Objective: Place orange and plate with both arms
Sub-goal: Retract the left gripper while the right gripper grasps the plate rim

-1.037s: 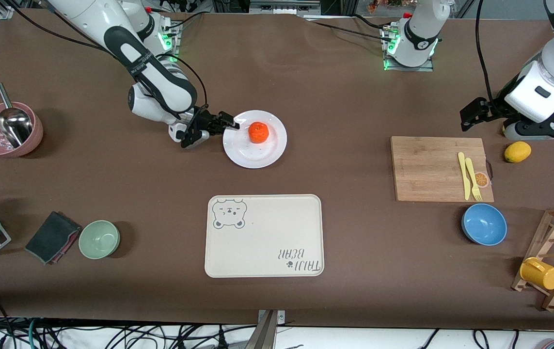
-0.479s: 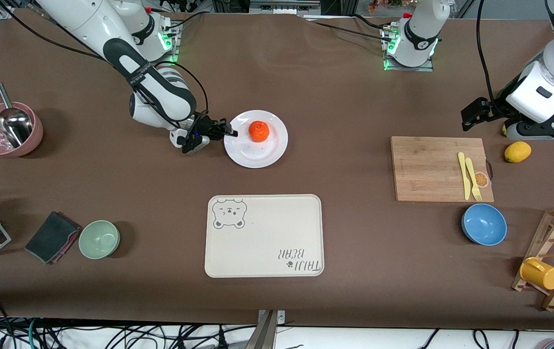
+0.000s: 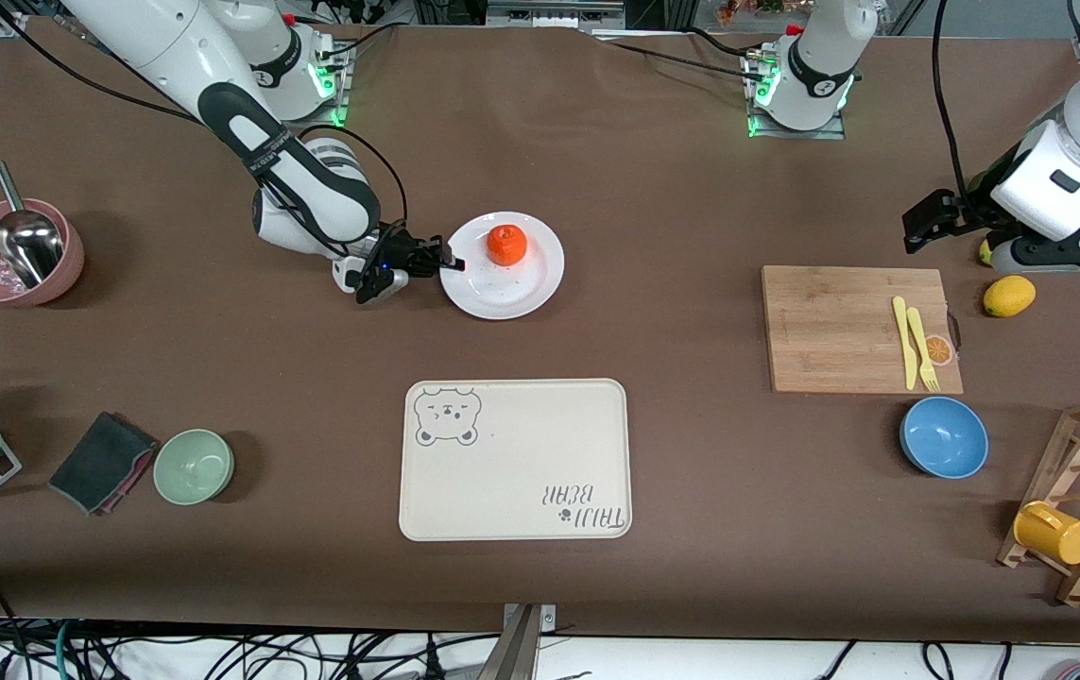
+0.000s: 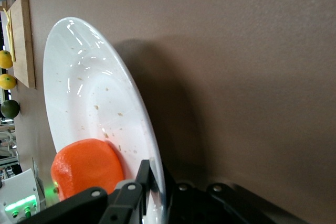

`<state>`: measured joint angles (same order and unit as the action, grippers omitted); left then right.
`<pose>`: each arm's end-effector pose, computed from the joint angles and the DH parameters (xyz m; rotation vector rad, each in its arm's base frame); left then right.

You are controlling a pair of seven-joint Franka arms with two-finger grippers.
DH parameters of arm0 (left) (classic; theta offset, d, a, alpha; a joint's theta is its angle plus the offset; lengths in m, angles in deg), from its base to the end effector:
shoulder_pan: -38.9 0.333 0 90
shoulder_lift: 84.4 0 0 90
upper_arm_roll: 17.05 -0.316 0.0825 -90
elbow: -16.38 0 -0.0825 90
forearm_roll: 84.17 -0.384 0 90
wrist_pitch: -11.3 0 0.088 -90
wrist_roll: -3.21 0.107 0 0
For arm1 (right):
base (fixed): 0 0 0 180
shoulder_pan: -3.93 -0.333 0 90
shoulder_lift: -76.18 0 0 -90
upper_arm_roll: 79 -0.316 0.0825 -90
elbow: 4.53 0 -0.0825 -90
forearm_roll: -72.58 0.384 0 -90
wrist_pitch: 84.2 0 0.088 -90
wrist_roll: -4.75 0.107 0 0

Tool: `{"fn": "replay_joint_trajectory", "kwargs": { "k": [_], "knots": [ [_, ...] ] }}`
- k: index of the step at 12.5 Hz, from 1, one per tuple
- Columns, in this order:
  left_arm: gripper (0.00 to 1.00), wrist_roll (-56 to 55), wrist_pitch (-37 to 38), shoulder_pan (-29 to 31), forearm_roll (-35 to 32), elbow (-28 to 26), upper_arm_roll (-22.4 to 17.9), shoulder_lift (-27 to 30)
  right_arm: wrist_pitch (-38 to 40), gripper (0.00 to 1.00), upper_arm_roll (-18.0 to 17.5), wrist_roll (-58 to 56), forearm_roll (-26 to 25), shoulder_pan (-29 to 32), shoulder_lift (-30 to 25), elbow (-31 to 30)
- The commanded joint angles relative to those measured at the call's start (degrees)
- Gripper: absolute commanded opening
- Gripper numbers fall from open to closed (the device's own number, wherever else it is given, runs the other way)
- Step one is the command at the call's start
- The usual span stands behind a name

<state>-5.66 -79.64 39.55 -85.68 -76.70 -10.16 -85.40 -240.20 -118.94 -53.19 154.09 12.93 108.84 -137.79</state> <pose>0.5559 -0.0574 0.5909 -3.1086 -0.0695 0.0793 0.4121 0.2442 0.1267 -2.3215 -0.0801 0.0521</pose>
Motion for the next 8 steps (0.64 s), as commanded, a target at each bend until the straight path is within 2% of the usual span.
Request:
{"fn": "replay_joint_trajectory", "kwargs": {
  "k": [1, 3, 6, 8],
  "knots": [
    [1.00, 1.41, 0.41, 0.31, 1.08, -0.87, -0.12, 1.09, -1.23, 0.00, 0.04, 5.43, 1.19, 0.06, 1.62, 3.69],
    [1.00, 1.41, 0.50, 0.40, 1.08, -0.95, -0.12, 1.09, -0.19, 0.00, -0.14, 10.54, 1.19, -0.12, 1.62, 7.12],
    [1.00, 1.41, 0.93, 0.40, 1.08, -0.96, -0.21, 1.09, 0.70, 0.00, -1.19, 20.30, -1.52, -0.12, 1.53, 11.51],
    [1.00, 1.41, 0.94, 0.40, 1.08, -0.96, -0.21, 1.09, 0.70, 0.00, -1.19, 22.60, -5.90, -0.12, 2.84, 14.67]
  ]
}}
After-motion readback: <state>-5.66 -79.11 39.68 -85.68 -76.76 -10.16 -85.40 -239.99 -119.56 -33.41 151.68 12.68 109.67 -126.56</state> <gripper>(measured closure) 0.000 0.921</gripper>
